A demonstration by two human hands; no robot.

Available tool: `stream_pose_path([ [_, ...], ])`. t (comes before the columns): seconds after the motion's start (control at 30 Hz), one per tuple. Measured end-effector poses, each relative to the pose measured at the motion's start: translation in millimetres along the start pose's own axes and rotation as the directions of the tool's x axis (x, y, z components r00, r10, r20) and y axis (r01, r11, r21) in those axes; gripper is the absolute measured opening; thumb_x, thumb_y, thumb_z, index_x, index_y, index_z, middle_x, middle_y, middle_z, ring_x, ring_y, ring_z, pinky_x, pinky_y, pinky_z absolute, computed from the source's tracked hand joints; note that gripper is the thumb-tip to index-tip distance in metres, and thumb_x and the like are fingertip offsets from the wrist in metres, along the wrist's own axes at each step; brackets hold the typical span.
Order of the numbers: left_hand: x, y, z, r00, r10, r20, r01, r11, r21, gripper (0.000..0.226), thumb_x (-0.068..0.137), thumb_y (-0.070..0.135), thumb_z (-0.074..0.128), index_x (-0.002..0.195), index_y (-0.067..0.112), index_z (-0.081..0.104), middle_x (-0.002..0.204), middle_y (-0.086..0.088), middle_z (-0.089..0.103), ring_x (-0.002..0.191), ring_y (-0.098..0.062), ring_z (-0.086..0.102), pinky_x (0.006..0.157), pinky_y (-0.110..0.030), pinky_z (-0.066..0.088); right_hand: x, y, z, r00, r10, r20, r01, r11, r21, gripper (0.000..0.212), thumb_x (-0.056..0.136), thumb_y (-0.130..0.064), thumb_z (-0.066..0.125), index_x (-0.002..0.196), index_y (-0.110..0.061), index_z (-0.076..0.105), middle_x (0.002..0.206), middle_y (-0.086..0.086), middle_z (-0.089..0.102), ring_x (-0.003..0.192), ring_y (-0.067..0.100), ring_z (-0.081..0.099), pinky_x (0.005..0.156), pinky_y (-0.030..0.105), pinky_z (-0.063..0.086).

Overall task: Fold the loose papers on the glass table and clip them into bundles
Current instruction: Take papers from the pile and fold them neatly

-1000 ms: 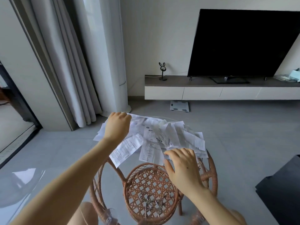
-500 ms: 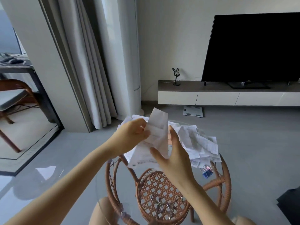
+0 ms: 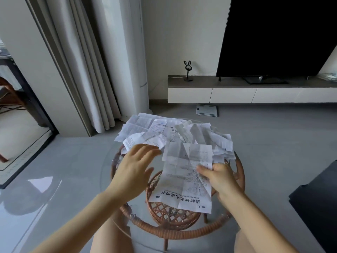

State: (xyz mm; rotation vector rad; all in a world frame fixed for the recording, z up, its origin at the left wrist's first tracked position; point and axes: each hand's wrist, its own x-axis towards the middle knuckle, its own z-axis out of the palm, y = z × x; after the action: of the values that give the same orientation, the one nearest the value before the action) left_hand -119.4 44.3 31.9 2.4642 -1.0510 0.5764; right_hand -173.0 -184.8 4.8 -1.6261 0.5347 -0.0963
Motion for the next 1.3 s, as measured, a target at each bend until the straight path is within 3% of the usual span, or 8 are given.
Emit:
stream_pose_path([
  [0.1, -26.4, -10.0, 13.5, 0.927, 0.324, 0.187, -0.349, 0.93, 0.116, 0.067, 0.072, -0.003, 0.068, 0.133, 0.023, 0.052, 0.141, -0.001, 0.049, 0.136, -0.024, 0.038, 0.111, -0.041, 0.03, -3.2, 12.5, 3.8, 0.993, 0.1, 0.068, -0.1, 0.995, -0.008, 0.006, 0.087, -0.009, 0.066, 0.082, -0.006, 0.069, 0.09, 0.009, 0.073, 0.085, 0.021, 0.068, 0.083, 0.034, 0.053],
  [0.27, -64.1, -13.3, 49.5, 0.827, 0.368, 0.425, -0.368, 0.926, -0.086, 0.068, 0.077, 0.006, 0.042, 0.141, 0.03, 0.044, 0.151, 0.005, 0.036, 0.146, -0.019, 0.016, 0.119, -0.041, 0.014, -3.8, 36.1, 17.9, 0.955, 0.241, 0.171, -0.225, 0.969, -0.104, 0.006, 0.089, -0.009, 0.064, 0.086, -0.005, 0.067, 0.092, 0.011, 0.072, 0.077, 0.018, 0.068, 0.066, 0.028, 0.056],
  [0.47, -88.3, -21.1, 80.2, 0.8, 0.327, 0.504, -0.208, 0.938, -0.278, 0.04, 0.098, 0.032, 0.039, 0.136, 0.029, 0.051, 0.149, 0.012, 0.038, 0.142, -0.016, 0.026, 0.116, -0.044, 0.023, -19.2, 58.3, 7.0, 0.859, -0.469, 0.203, 0.464, 0.55, -0.694, 0.047, 0.083, -0.006, 0.063, 0.128, -0.018, 0.056, 0.119, -0.004, 0.065, 0.108, 0.011, 0.06, 0.091, 0.027, 0.049],
  [0.67, -90.2, -11.8, 82.3, 0.914, 0.098, 0.393, 0.039, 0.944, -0.328, 0.036, 0.096, 0.043, 0.039, 0.116, 0.032, 0.066, 0.127, 0.018, 0.06, 0.129, -0.001, 0.042, 0.108, -0.023, 0.034, -40.8, 71.8, -23.1, 0.694, -0.005, 0.72, 0.635, 0.477, -0.608, 0.073, 0.082, -0.012, 0.057, 0.142, -0.043, 0.028, 0.14, -0.033, 0.022, 0.135, -0.016, 0.004, 0.115, 0.025, -0.014],
  [0.83, -86.5, 8.6, 75.0, 0.96, -0.008, 0.281, 0.098, 0.947, -0.306, 0.034, 0.097, 0.04, 0.04, 0.084, 0.024, 0.067, 0.06, 0.009, 0.058, 0.058, -0.012, 0.051, 0.072, -0.008, 0.03, -43.2, 88.9, -7.5, 0.86, -0.275, 0.429, 0.507, 0.541, -0.671, 0.054, 0.078, -0.078, 0.039, 0.113, -0.045, 0.064, 0.111, -0.025, 0.063, 0.129, 0.005, 0.035, 0.114, 0.033, 0.022],
  [0.93, -93.7, 11.0, 75.6, 0.921, -0.235, 0.312, 0.345, 0.863, -0.368, 0.049, 0.089, 0.056, 0.039, 0.072, 0.021, 0.069, 0.054, 0.02, 0.052, 0.06, -0.005, 0.049, 0.076, -0.009, 0.031, -39.9, 105.4, 2.5, 0.856, -0.452, 0.253, 0.493, 0.564, -0.662, 0.062, 0.08, -0.07, 0.037, 0.078, -0.022, 0.076, 0.063, 0.0, 0.069, 0.105, 0.028, 0.06, 0.083, 0.037, 0.051],
  [1.07, -98.5, 16.8, 82.9, 0.871, -0.426, 0.243, 0.49, 0.761, -0.425, 0.055, 0.085, 0.059, 0.042, 0.063, 0.015, 0.067, 0.059, 0.014, 0.057, 0.064, -0.011, 0.052, 0.074, -0.007, 0.032, -34.4, 99.9, 8.3, 0.875, -0.467, 0.129, 0.436, 0.644, -0.628, 0.055, 0.082, -0.063, 0.052, 0.045, -0.026, 0.033, 0.042, -0.014, 0.027, 0.045, 0.006, 0.032, 0.044, 0.022, 0.019],
  [1.3, -97.1, 26.1, 104.2, 0.834, -0.551, 0.01, 0.544, 0.82, -0.18, 0.027, 0.081, 0.038, 0.053, 0.064, 0.016, 0.053, 0.058, 0.01, 0.056, 0.057, -0.014, 0.055, 0.086, -0.032, 0.039, -32.3, 75.2, 37.8, 0.909, -0.404, 0.102, 0.319, 0.518, -0.794, 0.078, 0.065, -0.024, 0.085, 0.049, -0.03, 0.009, 0.038, -0.012, 0.006, 0.033, 0.003, 0.007, 0.043, 0.012, 0.002],
])
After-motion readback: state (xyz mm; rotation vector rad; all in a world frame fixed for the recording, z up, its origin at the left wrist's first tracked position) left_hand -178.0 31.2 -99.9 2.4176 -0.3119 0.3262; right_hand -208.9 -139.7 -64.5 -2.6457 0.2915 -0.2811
